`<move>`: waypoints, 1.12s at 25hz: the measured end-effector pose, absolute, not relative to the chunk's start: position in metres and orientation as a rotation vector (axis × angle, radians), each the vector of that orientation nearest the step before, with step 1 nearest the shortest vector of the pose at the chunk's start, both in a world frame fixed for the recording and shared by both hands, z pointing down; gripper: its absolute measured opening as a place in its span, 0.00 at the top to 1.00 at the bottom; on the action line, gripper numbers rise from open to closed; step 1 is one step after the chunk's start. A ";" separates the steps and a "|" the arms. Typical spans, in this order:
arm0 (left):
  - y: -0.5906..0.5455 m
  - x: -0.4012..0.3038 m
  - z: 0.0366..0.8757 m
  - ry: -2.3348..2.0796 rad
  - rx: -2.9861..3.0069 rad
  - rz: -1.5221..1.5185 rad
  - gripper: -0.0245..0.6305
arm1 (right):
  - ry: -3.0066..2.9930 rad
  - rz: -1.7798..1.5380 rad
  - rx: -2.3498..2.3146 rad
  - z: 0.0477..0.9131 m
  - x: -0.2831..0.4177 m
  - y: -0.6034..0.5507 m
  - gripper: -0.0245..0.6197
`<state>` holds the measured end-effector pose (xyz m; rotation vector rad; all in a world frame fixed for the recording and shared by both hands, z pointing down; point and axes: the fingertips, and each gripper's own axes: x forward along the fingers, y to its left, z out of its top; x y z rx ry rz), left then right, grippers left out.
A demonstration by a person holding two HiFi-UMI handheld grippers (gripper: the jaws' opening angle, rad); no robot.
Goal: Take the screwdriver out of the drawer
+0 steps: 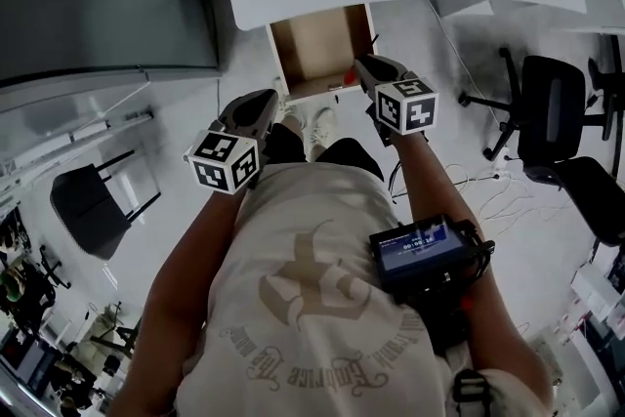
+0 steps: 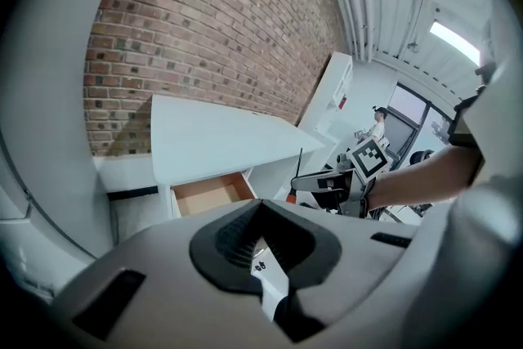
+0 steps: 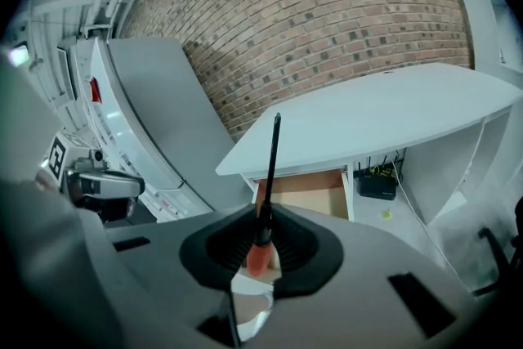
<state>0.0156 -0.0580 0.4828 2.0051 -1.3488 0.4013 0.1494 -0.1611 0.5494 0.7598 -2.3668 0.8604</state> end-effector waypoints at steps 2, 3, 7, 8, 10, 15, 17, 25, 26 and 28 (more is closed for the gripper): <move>-0.060 0.017 0.481 -1.341 2.022 0.406 0.93 | -2.394 0.874 0.754 0.541 0.144 -0.159 0.85; -0.061 0.018 0.480 -1.337 2.029 0.406 0.93 | -2.407 0.877 0.749 0.536 0.142 -0.159 0.85; -0.062 0.023 0.474 -1.318 2.046 0.395 0.93 | -2.446 0.882 0.726 0.518 0.135 -0.153 0.85; -0.064 0.024 0.471 -1.317 2.055 0.394 0.93 | -2.458 0.880 0.723 0.513 0.133 -0.154 0.85; -0.072 0.025 0.464 -1.319 2.080 0.391 0.93 | -2.488 0.870 0.719 0.503 0.130 -0.160 0.85; -0.076 0.038 0.454 -1.302 2.124 0.401 0.93 | -2.532 0.867 0.716 0.484 0.132 -0.160 0.85; -0.081 0.041 0.451 -1.304 2.136 0.394 0.93 | -2.544 0.865 0.715 0.479 0.136 -0.160 0.85; -0.100 0.047 0.434 -1.320 2.187 0.350 0.93 | -2.596 0.838 0.714 0.451 0.151 -0.162 0.85; -0.101 0.048 0.432 -1.318 2.193 0.351 0.93 | -2.601 0.837 0.713 0.448 0.153 -0.161 0.85; -0.100 0.050 0.430 -1.311 2.203 0.353 0.93 | -2.609 0.840 0.710 0.444 0.155 -0.159 0.85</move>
